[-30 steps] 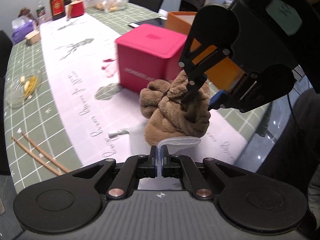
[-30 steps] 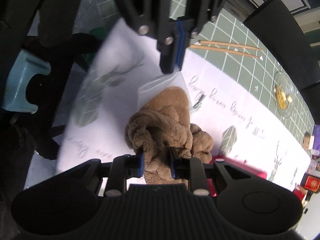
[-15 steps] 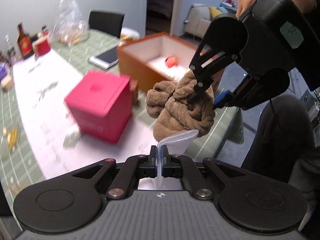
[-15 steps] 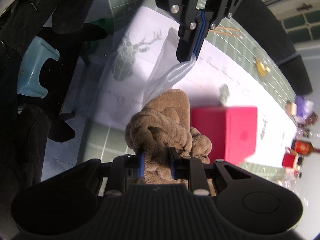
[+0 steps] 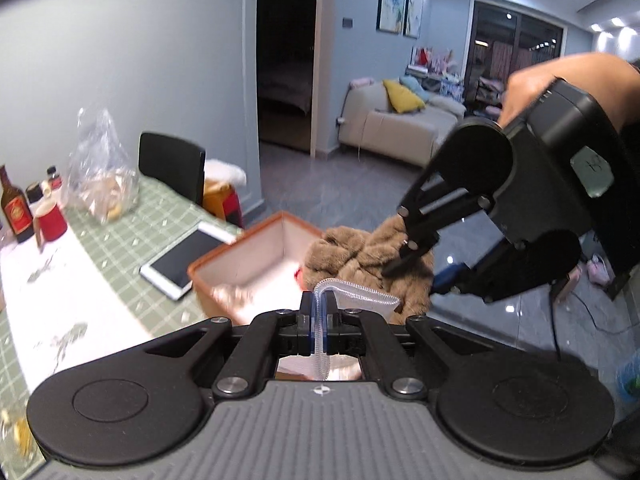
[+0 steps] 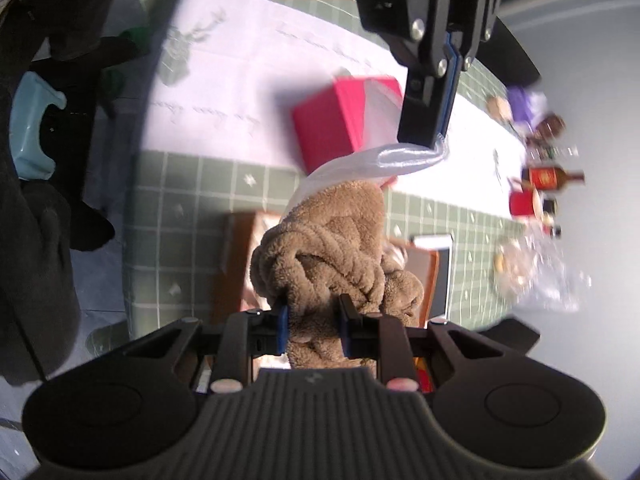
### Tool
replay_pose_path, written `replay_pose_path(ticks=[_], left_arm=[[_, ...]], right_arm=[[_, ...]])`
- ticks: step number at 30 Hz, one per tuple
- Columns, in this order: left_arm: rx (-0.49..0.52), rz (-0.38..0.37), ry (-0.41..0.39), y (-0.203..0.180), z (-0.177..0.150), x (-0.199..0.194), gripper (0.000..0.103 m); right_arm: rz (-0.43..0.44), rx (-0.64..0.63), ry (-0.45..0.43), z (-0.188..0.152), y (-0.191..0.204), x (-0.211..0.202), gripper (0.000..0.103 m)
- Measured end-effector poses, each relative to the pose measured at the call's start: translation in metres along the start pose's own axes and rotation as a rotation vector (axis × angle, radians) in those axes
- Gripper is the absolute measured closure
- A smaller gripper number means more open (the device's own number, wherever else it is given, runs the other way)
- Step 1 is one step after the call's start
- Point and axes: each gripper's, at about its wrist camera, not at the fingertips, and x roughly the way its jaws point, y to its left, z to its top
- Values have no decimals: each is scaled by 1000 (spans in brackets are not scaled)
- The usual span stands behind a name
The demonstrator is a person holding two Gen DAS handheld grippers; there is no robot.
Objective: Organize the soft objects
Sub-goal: 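Lower the towel and mesh bag into the orange box and open both tools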
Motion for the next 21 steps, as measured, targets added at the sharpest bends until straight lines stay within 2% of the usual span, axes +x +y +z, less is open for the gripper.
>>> replay_pose_path(ticks=[5, 13, 21], left_arm=[[-57, -8, -55, 10, 21, 41, 100], [-92, -10, 0, 29, 22, 105, 100], [-115, -2, 51, 42, 18, 144, 100]], right_arm=[[-12, 79, 19, -32, -15, 16, 80], [21, 150, 21, -70, -30, 65, 80], [59, 189, -5, -88, -40, 117, 80]])
